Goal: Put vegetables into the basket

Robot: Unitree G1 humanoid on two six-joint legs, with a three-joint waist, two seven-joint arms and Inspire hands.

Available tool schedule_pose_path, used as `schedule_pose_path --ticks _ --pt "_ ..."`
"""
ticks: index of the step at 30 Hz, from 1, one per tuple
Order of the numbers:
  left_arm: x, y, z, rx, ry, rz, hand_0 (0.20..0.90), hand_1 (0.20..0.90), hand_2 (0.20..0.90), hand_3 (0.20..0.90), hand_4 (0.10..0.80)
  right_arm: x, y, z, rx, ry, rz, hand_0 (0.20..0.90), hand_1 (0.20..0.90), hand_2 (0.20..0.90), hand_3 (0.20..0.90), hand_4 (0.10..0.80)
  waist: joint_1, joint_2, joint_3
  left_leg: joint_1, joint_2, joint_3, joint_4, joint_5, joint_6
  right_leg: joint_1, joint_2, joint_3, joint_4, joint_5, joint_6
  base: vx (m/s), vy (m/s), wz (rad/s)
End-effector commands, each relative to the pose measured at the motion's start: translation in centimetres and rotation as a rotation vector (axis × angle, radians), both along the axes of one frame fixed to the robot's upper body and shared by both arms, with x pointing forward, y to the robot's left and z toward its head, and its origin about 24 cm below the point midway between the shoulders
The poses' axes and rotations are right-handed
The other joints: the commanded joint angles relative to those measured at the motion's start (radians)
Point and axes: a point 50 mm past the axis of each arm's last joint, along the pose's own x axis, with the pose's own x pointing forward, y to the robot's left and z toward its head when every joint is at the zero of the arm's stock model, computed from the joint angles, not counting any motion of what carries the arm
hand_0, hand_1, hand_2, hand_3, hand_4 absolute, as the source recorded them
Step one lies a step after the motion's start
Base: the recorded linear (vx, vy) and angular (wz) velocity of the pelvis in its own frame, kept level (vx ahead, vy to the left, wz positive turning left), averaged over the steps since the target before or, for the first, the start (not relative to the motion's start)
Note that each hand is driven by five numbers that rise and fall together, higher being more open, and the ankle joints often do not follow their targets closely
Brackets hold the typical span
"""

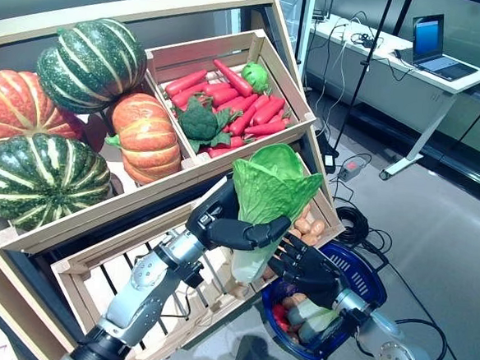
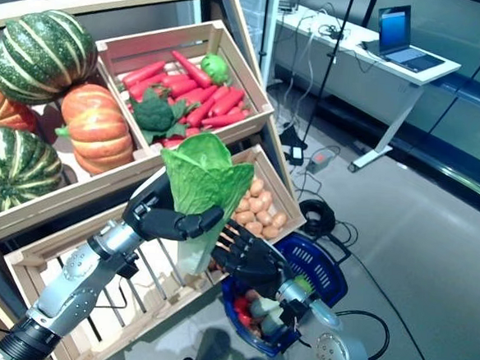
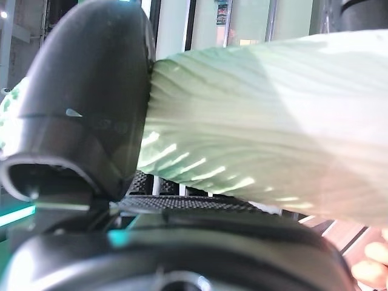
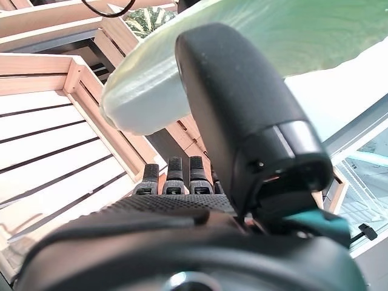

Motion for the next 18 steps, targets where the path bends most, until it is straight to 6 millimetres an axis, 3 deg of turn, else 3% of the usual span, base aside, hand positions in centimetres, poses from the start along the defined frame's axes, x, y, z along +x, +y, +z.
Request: schedule_pose_path --ticks 1,6,16,18 --pt "0.3 -0.5 5.0 -0.18 -0.227 -0.017 0.3 0.3 0.3 0.3 0.4 1.3 2.0 4.4 0.194 -0.244 0.101 0.9 0.9 0.9 0.9 0.8 -0.006 -0.033 -0.086 0.004 -0.002 0.001 0.001 -0.047 -0.022 0.038 -0.054 -0.008 0.001 0.033 0.031 0.0 0.0 0.0" --pt "0.6 -0.5 4.8 -0.217 -0.199 -0.039 0.3 0.3 0.3 0.3 0.4 1.2 2.3 4.5 0.212 -0.244 0.122 0.9 0.9 0.9 0.9 0.8 -0.007 -0.031 -0.09 -0.001 0.0 0.001 0.001 -0.043 -0.025 0.033 -0.054 -0.007 0.001 0.034 0.03 0.0 0.0 0.0" --pt "0.0 -3.9 4.0 -0.346 -0.078 -0.284 0.3 0.3 0.3 0.3 0.4 0.9 5.3 4.1 0.292 -0.195 0.237 0.9 0.9 0.9 0.9 0.8 -0.008 -0.027 -0.092 0.002 0.001 -0.001 0.001 -0.046 -0.024 0.035 -0.053 0.004 0.001 0.03 0.03 0.0 0.0 0.0" --pt "-0.4 -5.1 3.5 -0.375 -0.03 -0.401 0.3 0.3 0.3 0.3 0.4 0.6 6.3 3.9 0.316 -0.164 0.276 0.9 0.9 0.9 0.9 0.8 -0.008 -0.026 -0.096 0.003 0.002 0.002 0.001 -0.047 -0.024 0.035 -0.053 0.008 0.001 0.03 0.03 0.0 0.0 0.0"
